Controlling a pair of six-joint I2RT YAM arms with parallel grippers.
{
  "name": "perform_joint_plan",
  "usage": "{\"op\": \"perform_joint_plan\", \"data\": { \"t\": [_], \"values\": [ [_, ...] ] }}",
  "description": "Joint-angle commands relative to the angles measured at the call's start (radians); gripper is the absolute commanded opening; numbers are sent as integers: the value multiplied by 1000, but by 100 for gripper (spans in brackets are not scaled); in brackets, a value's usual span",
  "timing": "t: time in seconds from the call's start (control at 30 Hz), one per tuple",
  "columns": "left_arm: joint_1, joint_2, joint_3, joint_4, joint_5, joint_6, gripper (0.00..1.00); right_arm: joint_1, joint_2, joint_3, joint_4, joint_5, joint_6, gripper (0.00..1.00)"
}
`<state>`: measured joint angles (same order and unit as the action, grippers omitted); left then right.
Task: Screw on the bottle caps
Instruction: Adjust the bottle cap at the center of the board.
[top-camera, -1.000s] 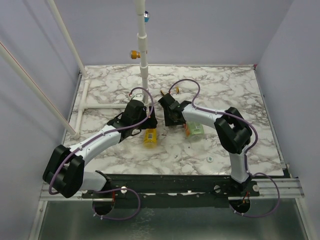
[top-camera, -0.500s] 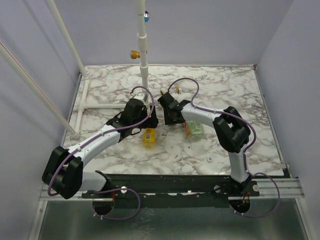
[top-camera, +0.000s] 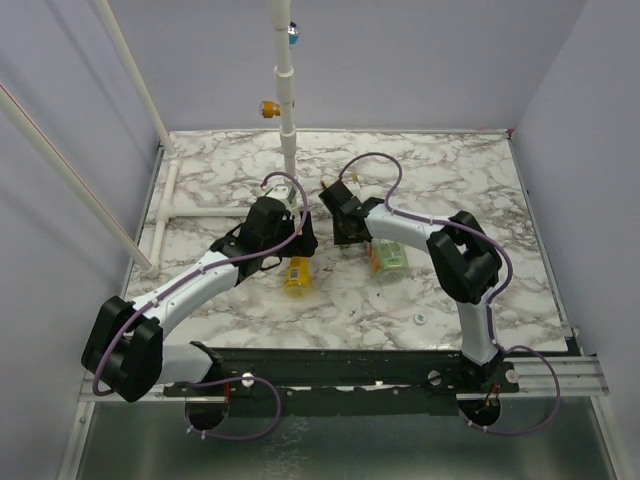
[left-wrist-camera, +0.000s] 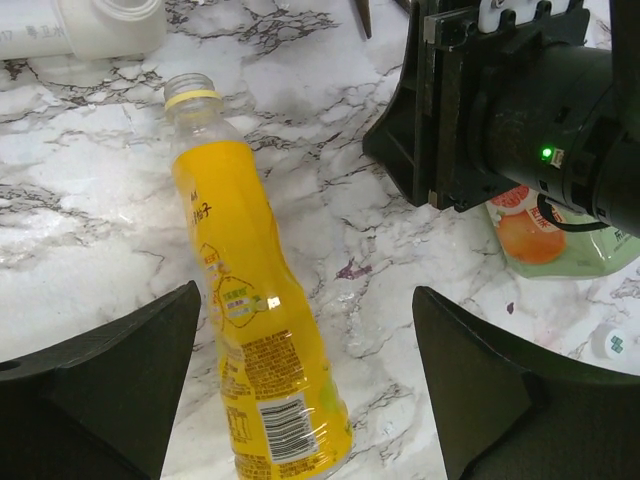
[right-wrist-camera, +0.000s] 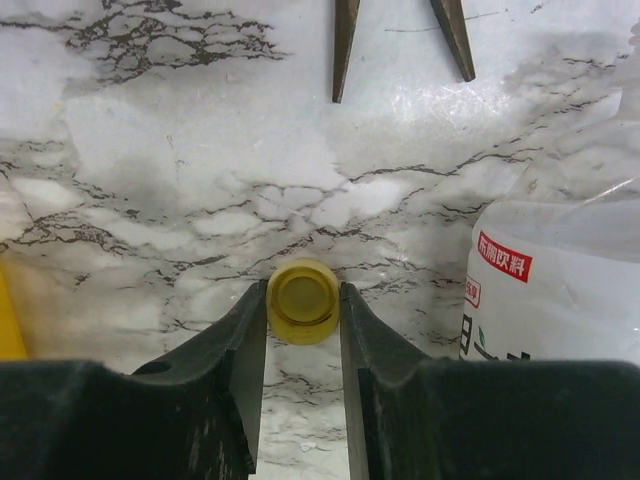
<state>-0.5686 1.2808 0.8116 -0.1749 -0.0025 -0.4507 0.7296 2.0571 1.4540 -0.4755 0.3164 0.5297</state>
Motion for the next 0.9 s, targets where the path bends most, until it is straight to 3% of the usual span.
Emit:
{"op": "perform_joint_plan", "data": {
  "t": [0.0,0.23,0.5,0.63,0.87],
  "values": [
    [6,-33,28,3,44,20,88,-7,13,-19,-11,-29,-11,26],
    [5,-104,-58,235,174,88,87,-55,-183,-1,-55,-249,-5,22],
    [4,-303,-266,722,314,319,88,-305,-449,-144,114,-965,105,22],
    [4,-302,-262,822,437,332,87,-326,-541,-251,323,-1209,253,22],
    [3,-282,-230,906,543,293,86,-328,-615,-358,675,-1408,519,23]
  ]
}}
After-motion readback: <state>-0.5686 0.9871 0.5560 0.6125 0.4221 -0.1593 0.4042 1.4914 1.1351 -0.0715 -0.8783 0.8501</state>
